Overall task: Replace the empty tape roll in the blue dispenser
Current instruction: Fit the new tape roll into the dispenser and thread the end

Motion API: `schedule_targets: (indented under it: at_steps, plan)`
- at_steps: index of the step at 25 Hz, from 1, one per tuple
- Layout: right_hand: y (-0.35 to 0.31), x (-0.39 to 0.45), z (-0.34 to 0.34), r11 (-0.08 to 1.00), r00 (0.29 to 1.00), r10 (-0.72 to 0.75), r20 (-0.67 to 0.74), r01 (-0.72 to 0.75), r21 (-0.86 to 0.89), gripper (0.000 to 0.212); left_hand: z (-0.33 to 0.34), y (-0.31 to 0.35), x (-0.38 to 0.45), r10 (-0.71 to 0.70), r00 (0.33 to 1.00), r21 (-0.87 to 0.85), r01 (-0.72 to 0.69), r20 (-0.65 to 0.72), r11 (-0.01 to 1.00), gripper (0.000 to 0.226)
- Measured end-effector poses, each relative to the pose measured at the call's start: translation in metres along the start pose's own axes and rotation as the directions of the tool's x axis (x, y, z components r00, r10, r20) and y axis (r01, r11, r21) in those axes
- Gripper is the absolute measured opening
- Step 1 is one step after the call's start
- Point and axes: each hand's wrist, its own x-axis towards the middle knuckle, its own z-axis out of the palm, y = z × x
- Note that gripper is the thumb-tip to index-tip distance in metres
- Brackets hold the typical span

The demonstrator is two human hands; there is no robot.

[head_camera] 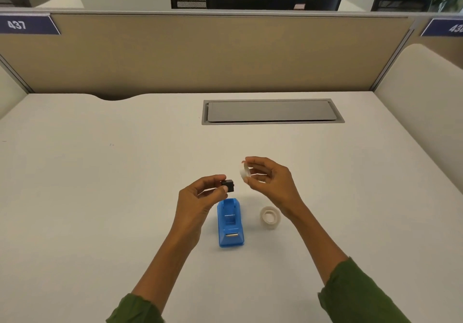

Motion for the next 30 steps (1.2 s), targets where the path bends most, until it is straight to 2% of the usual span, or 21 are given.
schedule_targets:
  at_steps: [2, 4, 8, 11, 14, 16, 18, 20, 22, 24, 26, 28, 30]
  plan:
    - [0.017, 0.017, 0.006, 0.988, 0.999, 0.002, -0.035, -0.007, -0.151, 0.043, -0.003, -0.004, -0.001, -0.019, 1.0, -0.022, 0.019, -0.022, 1.0, 0.023]
    - [0.035, 0.029, 0.014, 0.963, 1.0, 0.019, 0.005, -0.017, -0.271, 0.047, -0.007, -0.007, -0.002, -0.042, 0.999, -0.021, 0.042, -0.023, 0.999, 0.023]
    - [0.058, 0.038, 0.029, 0.916, 0.992, 0.095, 0.079, -0.056, -0.396, 0.052, -0.01, -0.008, -0.003, -0.06, 0.998, -0.012, 0.06, -0.024, 0.998, 0.022]
    - [0.059, 0.038, 0.026, 0.922, 0.989, 0.112, 0.092, -0.069, -0.38, 0.054, -0.01, -0.008, -0.003, -0.062, 0.998, -0.014, 0.062, -0.021, 0.998, 0.023]
    - [0.052, 0.024, -0.001, 0.949, 0.989, 0.148, -0.011, -0.146, -0.279, 0.045, -0.009, -0.008, -0.005, -0.057, 0.998, -0.028, 0.057, -0.005, 0.998, 0.023]
    - [0.047, 0.005, -0.023, 0.921, 0.978, 0.208, -0.018, -0.202, -0.332, 0.043, -0.007, -0.008, -0.007, -0.047, 0.999, -0.046, 0.048, 0.022, 0.998, 0.023]
    - [0.045, -0.018, -0.035, 0.872, 0.959, 0.274, 0.07, -0.217, -0.438, 0.052, -0.006, -0.008, -0.009, -0.04, 0.998, -0.062, 0.043, 0.046, 0.997, 0.021]
    - [0.047, -0.04, -0.034, 0.791, 0.933, 0.312, 0.178, -0.152, -0.593, 0.064, -0.003, -0.009, -0.011, -0.042, 0.997, -0.063, 0.047, 0.066, 0.997, 0.021]
    - [0.053, -0.052, -0.027, 0.739, 0.932, 0.293, 0.213, -0.079, -0.67, 0.067, 0.0, -0.01, -0.014, -0.05, 0.996, -0.042, 0.053, 0.08, 0.998, 0.021]
    - [0.054, -0.058, -0.023, 0.774, 0.956, 0.233, 0.175, -0.074, -0.629, 0.055, 0.003, -0.011, -0.018, -0.058, 0.994, -0.023, 0.06, 0.095, 0.998, 0.02]
    - [0.047, -0.061, -0.024, 0.853, 0.978, 0.191, 0.084, -0.123, -0.507, 0.046, 0.006, -0.011, -0.023, -0.06, 0.992, -0.017, 0.062, 0.11, 0.998, 0.021]
    - [0.03, -0.065, -0.028, 0.953, 0.984, 0.179, 0.004, -0.172, -0.249, 0.046, 0.008, -0.01, -0.026, -0.062, 0.992, -0.027, 0.065, 0.106, 0.998, 0.023]
    - [0.005, -0.069, -0.031, 0.987, 0.987, 0.16, 0.012, -0.161, 0.025, 0.048, 0.011, -0.007, -0.028, -0.062, 0.993, -0.041, 0.066, 0.103, 0.997, 0.024]
